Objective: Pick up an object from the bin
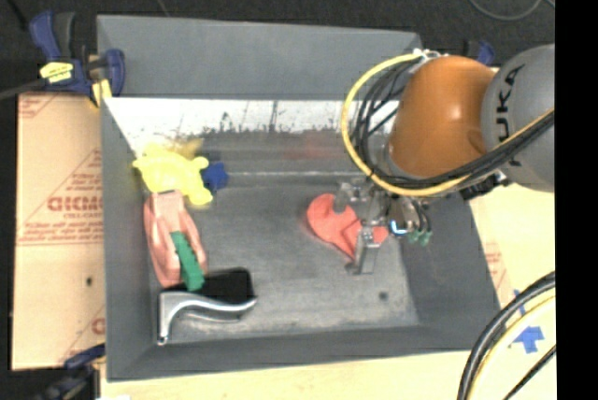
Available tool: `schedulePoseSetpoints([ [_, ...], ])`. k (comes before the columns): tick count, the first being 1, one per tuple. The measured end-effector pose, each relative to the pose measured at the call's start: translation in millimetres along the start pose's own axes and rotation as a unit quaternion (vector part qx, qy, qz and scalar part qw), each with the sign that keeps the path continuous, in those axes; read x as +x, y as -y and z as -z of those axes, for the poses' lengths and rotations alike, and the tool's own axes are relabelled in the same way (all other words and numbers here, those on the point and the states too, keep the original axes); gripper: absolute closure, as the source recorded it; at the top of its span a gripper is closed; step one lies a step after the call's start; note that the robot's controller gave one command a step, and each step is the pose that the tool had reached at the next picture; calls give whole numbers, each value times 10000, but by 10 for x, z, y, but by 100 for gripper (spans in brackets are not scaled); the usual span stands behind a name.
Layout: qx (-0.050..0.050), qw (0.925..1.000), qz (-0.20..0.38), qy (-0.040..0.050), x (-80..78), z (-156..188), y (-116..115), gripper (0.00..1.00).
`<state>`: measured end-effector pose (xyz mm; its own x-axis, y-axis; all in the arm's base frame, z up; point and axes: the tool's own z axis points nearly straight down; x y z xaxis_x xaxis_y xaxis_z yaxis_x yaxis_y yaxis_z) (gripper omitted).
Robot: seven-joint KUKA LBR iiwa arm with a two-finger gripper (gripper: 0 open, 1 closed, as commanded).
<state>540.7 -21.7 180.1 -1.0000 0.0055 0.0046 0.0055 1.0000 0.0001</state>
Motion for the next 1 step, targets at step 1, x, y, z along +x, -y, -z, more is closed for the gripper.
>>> schedulePoseSetpoints([
  [1, 3, 10000, 4, 40, -15, 48, 1, 0],
])
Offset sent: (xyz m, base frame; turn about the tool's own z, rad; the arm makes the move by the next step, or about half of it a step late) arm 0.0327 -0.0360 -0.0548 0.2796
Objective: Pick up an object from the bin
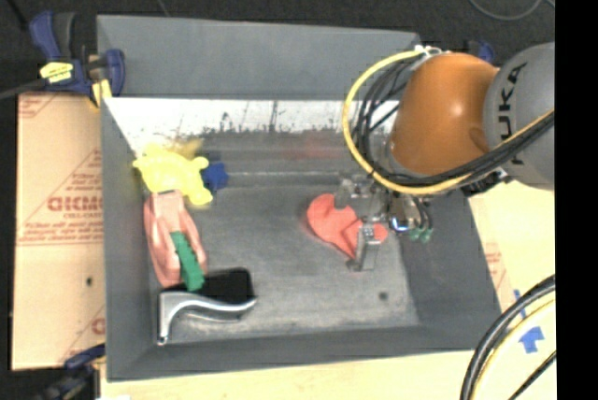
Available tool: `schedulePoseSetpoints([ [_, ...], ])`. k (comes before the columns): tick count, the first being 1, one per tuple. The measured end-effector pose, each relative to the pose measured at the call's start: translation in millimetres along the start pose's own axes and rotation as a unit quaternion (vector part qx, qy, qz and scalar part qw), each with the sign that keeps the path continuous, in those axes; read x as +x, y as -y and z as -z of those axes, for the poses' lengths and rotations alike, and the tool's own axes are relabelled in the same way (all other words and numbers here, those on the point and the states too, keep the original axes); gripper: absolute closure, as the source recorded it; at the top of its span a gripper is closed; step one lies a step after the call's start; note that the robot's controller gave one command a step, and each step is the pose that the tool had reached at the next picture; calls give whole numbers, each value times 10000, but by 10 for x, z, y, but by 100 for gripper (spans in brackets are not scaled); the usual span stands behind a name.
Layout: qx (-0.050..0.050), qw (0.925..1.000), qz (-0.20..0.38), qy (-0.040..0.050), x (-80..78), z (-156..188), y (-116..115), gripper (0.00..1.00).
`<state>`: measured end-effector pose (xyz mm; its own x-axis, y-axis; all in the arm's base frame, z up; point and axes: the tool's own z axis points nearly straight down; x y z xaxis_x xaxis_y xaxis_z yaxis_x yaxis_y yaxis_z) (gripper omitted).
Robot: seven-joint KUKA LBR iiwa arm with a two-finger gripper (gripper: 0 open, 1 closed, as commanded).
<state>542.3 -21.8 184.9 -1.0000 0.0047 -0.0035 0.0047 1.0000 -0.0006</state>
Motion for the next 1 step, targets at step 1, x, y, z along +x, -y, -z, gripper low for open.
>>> schedulePoseSetpoints([
  [1, -8, 9960, -898, 14, -227, -354, 227, 0],
])
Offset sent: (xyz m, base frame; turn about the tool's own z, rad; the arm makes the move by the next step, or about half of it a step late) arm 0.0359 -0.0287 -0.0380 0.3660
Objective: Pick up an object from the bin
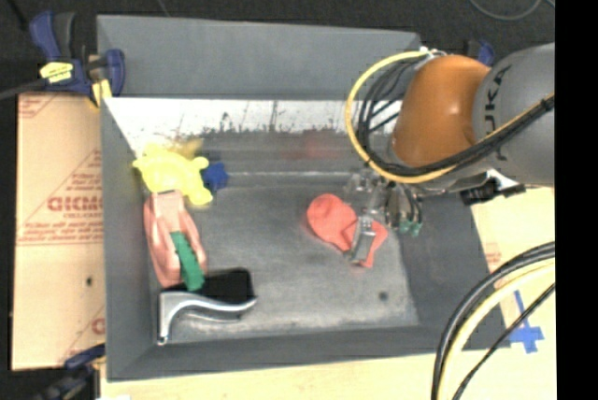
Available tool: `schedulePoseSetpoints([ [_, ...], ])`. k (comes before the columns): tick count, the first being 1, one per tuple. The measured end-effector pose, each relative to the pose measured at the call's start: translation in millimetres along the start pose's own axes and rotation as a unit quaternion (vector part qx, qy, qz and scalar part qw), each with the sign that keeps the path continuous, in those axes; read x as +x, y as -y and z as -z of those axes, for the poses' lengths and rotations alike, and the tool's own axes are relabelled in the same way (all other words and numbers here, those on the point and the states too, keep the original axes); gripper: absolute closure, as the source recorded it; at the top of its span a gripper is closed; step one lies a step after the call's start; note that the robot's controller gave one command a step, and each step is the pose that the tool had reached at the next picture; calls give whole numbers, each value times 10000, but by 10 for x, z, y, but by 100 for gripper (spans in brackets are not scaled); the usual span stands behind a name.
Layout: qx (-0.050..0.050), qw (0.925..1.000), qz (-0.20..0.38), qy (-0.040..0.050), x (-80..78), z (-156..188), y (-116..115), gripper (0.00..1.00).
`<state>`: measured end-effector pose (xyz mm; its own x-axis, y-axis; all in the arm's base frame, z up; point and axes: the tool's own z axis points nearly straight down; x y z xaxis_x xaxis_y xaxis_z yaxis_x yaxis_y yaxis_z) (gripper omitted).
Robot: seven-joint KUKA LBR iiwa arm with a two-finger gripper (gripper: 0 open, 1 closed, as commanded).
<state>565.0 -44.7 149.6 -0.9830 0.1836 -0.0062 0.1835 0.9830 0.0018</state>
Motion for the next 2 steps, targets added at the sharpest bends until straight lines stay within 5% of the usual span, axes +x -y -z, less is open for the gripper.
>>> schedulePoseSetpoints([
  [2, 2, 9963, -857, 9, -159, -269, 160, 0],
])
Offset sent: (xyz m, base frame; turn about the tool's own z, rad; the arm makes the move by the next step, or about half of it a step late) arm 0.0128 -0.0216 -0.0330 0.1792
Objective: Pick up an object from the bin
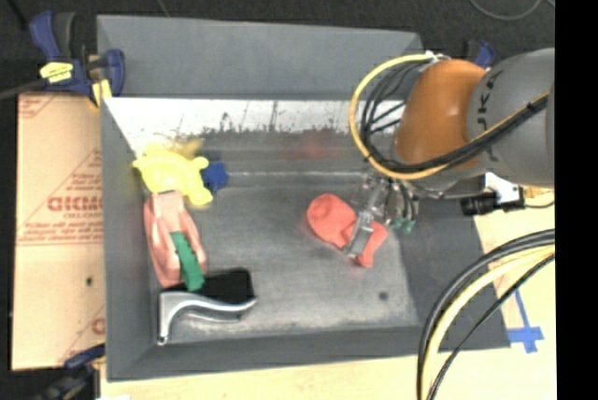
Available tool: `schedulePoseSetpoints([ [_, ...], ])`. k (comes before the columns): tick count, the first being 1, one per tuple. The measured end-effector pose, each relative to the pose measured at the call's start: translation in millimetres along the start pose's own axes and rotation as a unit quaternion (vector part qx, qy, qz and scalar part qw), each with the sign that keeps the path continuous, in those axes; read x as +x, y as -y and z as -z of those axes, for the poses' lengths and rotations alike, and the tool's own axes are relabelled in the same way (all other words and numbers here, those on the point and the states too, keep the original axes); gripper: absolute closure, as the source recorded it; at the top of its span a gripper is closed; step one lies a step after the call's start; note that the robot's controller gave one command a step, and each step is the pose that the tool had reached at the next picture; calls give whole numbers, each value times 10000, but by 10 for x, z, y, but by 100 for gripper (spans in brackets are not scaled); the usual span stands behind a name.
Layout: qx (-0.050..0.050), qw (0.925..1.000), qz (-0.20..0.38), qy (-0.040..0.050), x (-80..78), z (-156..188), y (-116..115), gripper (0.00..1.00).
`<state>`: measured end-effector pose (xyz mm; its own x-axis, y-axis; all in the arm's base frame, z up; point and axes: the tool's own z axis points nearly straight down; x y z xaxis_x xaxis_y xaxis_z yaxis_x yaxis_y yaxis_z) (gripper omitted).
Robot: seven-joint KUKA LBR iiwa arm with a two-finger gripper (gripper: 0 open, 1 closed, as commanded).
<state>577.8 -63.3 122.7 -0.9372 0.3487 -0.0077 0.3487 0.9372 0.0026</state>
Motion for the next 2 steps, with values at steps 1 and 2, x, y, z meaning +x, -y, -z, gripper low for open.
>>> schedulePoseSetpoints([
  [1, 11, 9993, -372, -38, 66, -551, 50, 0],
  [2, -6, 9947, -1031, 25, -9, -518, 7, 100],
])
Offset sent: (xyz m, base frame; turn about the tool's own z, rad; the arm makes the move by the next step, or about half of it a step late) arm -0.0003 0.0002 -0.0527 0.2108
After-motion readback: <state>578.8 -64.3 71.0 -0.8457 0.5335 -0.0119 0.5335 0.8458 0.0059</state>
